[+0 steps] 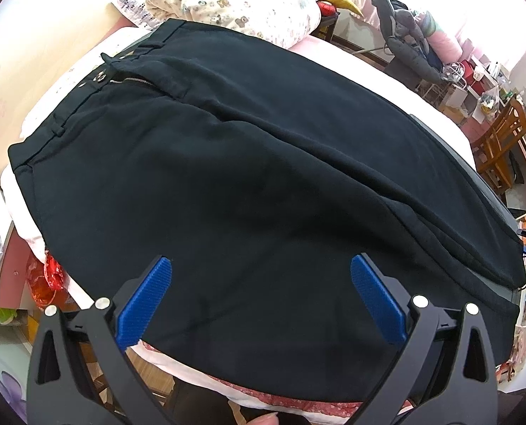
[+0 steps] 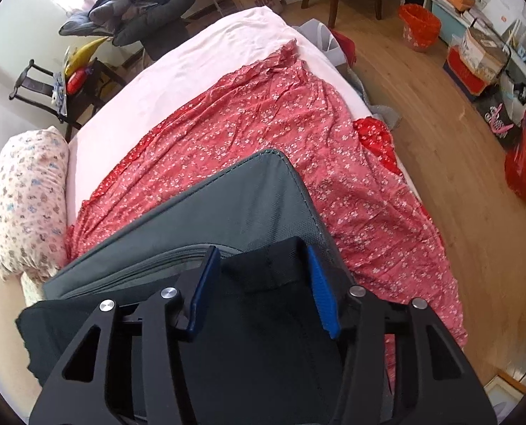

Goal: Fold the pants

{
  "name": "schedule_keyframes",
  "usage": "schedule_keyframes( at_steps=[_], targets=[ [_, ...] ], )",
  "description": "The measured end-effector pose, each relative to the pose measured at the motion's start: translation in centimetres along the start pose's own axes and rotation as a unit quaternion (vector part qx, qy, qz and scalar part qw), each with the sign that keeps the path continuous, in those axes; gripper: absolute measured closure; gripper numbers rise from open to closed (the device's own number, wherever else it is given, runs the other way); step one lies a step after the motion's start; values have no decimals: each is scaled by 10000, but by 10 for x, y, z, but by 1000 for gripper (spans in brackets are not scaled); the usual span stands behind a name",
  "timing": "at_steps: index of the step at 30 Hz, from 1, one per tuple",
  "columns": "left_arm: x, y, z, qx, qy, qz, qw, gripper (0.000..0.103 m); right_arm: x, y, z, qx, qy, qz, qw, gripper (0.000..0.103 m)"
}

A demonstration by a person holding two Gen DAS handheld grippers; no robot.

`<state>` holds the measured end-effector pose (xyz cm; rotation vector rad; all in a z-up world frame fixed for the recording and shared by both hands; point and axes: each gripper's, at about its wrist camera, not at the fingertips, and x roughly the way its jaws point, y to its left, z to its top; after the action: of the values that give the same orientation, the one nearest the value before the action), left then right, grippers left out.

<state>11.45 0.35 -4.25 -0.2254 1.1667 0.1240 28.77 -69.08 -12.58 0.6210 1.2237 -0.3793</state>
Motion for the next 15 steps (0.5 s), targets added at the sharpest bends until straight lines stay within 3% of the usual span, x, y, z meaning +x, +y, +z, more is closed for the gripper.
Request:
schedule_keyframes(
  at_steps=[2,6,15],
  targets=[
    [1,-1,0,-3,13,-8,10000,2,-1,0,-2,-87,-29,-39,10000,74],
    [3,0,2,-16,50,-18,10000,2,-6,-4,-6,-69,-108,139,9998,82],
    [1,1,6,-11,1,-98,10000,2,-37,-4,-17,-79,-577,597,9965,85]
  ],
)
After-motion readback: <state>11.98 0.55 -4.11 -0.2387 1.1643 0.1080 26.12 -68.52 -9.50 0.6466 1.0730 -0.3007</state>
